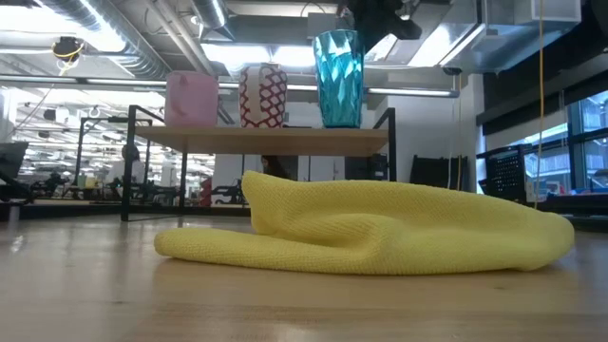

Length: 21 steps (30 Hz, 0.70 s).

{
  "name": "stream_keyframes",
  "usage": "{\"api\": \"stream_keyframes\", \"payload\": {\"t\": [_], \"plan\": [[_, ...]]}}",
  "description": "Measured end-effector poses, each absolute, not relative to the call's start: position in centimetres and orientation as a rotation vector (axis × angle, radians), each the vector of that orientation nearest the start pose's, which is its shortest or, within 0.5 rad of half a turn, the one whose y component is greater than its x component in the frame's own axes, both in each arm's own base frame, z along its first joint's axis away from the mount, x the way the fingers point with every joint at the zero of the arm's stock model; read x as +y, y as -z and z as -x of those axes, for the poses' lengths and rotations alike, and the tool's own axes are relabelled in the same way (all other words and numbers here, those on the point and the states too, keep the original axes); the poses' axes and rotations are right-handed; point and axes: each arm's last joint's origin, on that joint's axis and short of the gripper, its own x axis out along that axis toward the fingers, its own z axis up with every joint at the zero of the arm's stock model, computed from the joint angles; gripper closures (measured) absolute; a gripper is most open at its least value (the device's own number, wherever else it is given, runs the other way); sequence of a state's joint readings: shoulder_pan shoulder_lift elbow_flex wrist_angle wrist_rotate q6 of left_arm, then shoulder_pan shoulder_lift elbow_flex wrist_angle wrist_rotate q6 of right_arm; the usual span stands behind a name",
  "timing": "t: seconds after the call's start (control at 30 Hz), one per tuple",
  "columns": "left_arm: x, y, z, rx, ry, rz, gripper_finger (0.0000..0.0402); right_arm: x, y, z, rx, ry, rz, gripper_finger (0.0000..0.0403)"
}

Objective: Stack small to large cups/mugs on shelf
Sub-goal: Put the blue cup on the shelf, then return to Home Position

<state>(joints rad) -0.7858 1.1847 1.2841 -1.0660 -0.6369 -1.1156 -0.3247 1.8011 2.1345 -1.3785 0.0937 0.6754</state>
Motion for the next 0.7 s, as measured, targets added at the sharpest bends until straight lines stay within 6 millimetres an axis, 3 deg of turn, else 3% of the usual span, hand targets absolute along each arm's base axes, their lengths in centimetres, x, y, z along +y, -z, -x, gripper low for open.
{"api": "stream_keyframes", "payload": {"t": [0.7], "plan": [[-13.7, -35.7, -16.05, 0.701, -0.259, 0.443, 0.0348, -11.66, -41.9, -31.84, 0.877, 0.706, -0.681, 0.0341]]}}
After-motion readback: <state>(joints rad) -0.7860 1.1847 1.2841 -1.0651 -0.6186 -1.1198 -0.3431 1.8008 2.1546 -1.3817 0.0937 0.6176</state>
